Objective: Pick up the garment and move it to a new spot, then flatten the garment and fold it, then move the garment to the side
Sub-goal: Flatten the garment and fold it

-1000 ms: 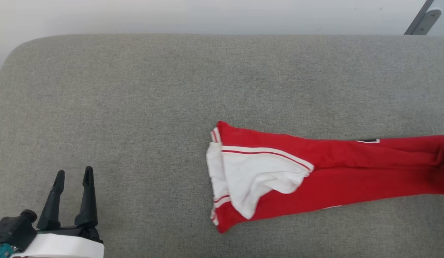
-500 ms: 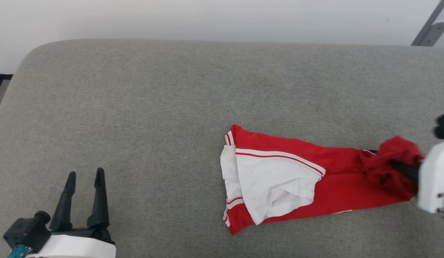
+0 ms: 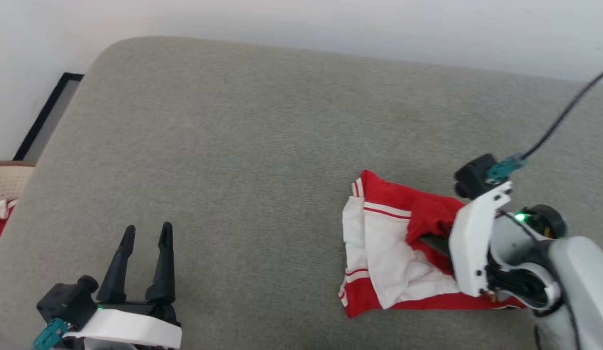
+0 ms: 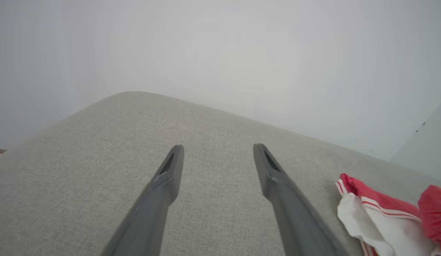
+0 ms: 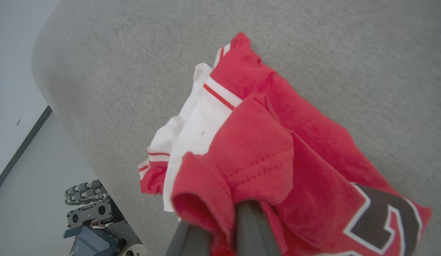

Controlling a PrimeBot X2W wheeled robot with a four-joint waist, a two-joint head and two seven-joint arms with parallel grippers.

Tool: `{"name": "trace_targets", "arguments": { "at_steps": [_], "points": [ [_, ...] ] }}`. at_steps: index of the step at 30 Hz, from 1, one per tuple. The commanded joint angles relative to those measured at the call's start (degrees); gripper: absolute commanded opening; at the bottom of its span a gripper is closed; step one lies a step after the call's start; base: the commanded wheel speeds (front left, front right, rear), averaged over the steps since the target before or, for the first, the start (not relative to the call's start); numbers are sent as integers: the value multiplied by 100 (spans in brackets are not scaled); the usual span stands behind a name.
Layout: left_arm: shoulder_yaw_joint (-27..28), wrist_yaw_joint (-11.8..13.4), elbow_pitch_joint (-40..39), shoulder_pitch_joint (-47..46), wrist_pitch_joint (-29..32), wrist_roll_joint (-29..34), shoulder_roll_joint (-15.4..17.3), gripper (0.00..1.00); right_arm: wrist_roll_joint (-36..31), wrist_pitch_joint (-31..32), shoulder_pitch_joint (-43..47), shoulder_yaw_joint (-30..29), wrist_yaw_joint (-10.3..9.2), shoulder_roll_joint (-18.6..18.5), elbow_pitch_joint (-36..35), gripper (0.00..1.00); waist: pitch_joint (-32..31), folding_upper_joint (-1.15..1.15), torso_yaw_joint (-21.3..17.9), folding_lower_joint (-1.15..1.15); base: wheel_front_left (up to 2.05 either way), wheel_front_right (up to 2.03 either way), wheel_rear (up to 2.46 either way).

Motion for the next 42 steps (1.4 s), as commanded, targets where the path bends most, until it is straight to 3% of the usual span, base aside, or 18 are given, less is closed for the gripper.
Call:
{"name": "trace_targets", "arguments": {
  "at_steps": [1,4,5,6,7,13,25,33,42],
  "points": [
    [-24,-14,-1,-85,-28,-30,-9,100,-4,-98,-104,109,0,50,115,0,13,0,134,0,0,0,0],
    [-41,-14,24,-123,-28,-70,-41,100,-2,-265,-310,378,0,113,468,0,25,0,223,0,0,0,0],
    [-36,-14,36,-136,-28,-76,-41,100,-36,-375,-395,464,0,139,546,8,26,0,238,0,0,0,0],
    [-48,-14,45,-153,-28,-86,-42,100,-21,-489,-482,612,1,145,566,41,31,0,251,0,0,0,0],
    [-50,-14,50,-168,-28,-93,-42,100,29,-582,-515,668,0,145,664,100,30,0,254,0,0,0,0],
    [101,-14,33,-96,-28,-202,3,100,321,-844,-711,779,0,110,730,100,-30,0,90,0,0,0,0],
    [445,-14,-139,71,-28,-184,117,100,327,-1499,-233,-103,0,-305,179,100,-161,0,-585,0,0,0,0],
    [563,-14,-229,221,-29,-122,208,100,129,-2600,365,-763,0,-182,140,100,-296,0,-1005,0,0,0,0],
    [733,-14,-220,427,-29,103,183,100,-409,-4186,987,-985,0,-37,349,100,-520,0,-1262,0,0,0,0]
  ]
}}
